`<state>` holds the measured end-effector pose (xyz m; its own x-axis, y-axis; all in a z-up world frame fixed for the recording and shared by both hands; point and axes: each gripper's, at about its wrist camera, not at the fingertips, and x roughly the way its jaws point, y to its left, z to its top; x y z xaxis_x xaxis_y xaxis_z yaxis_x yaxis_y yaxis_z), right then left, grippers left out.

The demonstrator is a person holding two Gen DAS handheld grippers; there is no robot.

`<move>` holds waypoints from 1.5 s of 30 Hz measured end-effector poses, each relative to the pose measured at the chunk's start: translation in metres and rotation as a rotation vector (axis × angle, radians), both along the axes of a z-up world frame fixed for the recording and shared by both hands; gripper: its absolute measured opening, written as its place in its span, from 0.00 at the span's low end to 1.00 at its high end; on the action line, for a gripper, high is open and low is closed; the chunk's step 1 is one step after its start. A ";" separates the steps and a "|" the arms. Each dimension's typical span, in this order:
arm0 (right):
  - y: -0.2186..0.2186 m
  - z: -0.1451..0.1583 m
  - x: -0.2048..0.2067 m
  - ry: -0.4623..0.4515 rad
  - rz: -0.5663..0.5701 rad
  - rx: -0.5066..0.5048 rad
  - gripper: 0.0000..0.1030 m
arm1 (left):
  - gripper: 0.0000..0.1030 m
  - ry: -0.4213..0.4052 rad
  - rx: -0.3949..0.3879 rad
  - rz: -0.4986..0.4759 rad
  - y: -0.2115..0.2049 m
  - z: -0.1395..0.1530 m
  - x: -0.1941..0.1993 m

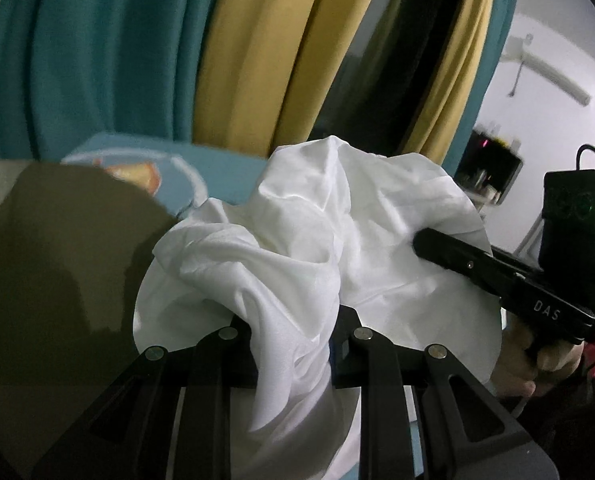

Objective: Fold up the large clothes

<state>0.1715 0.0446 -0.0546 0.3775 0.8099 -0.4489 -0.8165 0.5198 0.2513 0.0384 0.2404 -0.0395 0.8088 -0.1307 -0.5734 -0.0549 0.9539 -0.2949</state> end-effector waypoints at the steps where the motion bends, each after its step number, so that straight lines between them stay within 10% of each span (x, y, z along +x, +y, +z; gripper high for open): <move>1: 0.002 -0.013 0.007 0.044 -0.003 -0.012 0.19 | 0.24 0.039 0.011 0.000 0.001 -0.011 0.005; 9: -0.011 -0.088 0.059 0.376 -0.095 -0.096 0.31 | 0.40 0.192 -0.049 -0.014 0.007 -0.058 0.025; 23: -0.037 -0.075 0.058 0.327 -0.140 -0.156 0.54 | 0.45 0.174 0.189 0.091 -0.010 0.002 0.002; 34: -0.060 -0.084 0.051 0.326 -0.149 -0.208 0.75 | 0.45 0.285 0.144 0.137 0.010 -0.043 0.009; 45: -0.082 -0.086 0.042 0.350 -0.166 -0.207 0.76 | 0.45 0.276 0.178 0.196 -0.006 -0.031 -0.010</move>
<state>0.2135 -0.0377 -0.1402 0.2912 0.6308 -0.7193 -0.6022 0.7050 0.3745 0.0284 0.2340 -0.0708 0.6208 0.1318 -0.7728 -0.2952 0.9525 -0.0746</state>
